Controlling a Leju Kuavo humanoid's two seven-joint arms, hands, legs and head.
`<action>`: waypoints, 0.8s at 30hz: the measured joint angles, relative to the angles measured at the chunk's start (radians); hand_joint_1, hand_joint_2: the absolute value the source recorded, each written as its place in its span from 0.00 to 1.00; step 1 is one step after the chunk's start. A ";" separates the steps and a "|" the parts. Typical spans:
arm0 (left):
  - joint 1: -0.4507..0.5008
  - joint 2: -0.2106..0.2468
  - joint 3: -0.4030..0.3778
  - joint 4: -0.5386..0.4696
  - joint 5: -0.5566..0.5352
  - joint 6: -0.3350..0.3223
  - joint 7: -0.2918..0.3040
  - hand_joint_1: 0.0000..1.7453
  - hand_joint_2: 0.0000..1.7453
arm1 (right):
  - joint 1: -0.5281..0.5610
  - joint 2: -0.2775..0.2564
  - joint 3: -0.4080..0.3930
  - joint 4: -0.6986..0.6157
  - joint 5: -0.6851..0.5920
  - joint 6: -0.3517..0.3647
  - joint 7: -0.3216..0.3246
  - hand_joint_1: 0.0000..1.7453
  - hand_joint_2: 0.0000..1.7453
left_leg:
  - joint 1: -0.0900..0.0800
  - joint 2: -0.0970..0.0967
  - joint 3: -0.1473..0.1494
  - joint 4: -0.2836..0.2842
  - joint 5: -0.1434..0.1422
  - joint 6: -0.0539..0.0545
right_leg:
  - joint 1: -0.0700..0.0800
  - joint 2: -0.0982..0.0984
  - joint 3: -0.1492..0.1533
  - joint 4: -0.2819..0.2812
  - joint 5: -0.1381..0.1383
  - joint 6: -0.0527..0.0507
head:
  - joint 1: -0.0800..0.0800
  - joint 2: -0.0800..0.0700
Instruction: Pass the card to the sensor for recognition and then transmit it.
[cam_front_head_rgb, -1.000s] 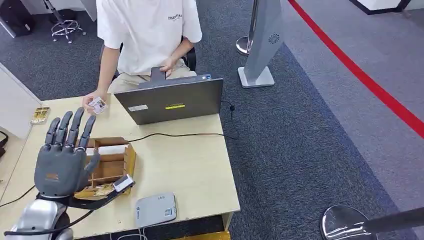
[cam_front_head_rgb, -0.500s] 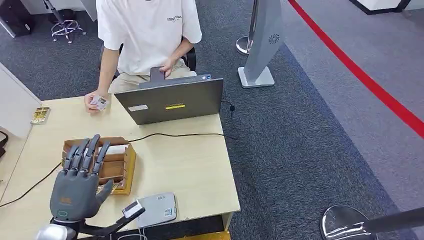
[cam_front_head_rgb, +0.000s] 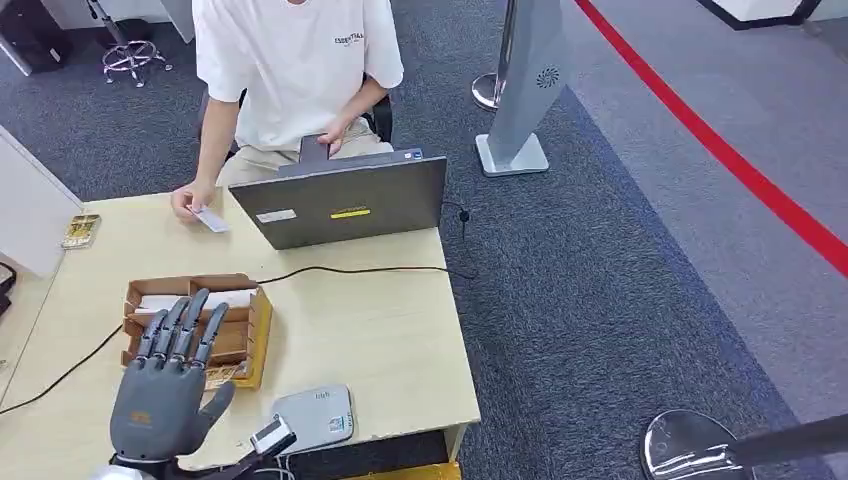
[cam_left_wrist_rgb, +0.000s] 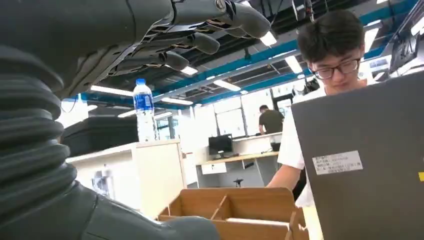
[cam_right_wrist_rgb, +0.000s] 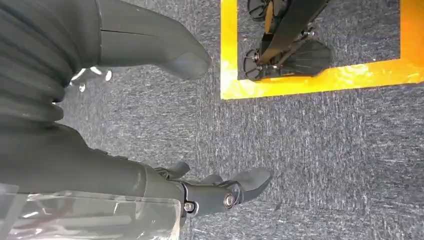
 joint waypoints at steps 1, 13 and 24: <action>0.003 0.000 0.000 0.000 0.000 0.000 0.001 0.00 1.00 | 0.001 0.003 0.000 -0.005 0.001 0.001 0.000 0.00 1.00 | 0.000 0.000 0.000 0.000 0.000 0.000 | 0.000 0.000 0.000 0.000 0.000 0.000 | 0.000 0.000; 0.007 -0.005 0.000 0.008 0.000 0.000 0.002 0.00 1.00 | 0.001 0.013 -0.006 -0.028 0.010 0.001 0.001 0.00 1.00 | 0.000 0.000 0.000 0.000 0.000 0.000 | 0.000 0.000 0.000 0.000 0.000 0.000 | 0.000 0.000; 0.059 -0.003 0.000 0.014 0.020 0.001 0.044 0.00 1.00 | 0.006 0.029 -0.019 -0.072 0.034 0.030 0.005 0.00 1.00 | 0.000 0.000 0.000 0.000 0.000 0.000 | 0.000 0.000 0.000 0.000 0.000 0.000 | 0.000 0.000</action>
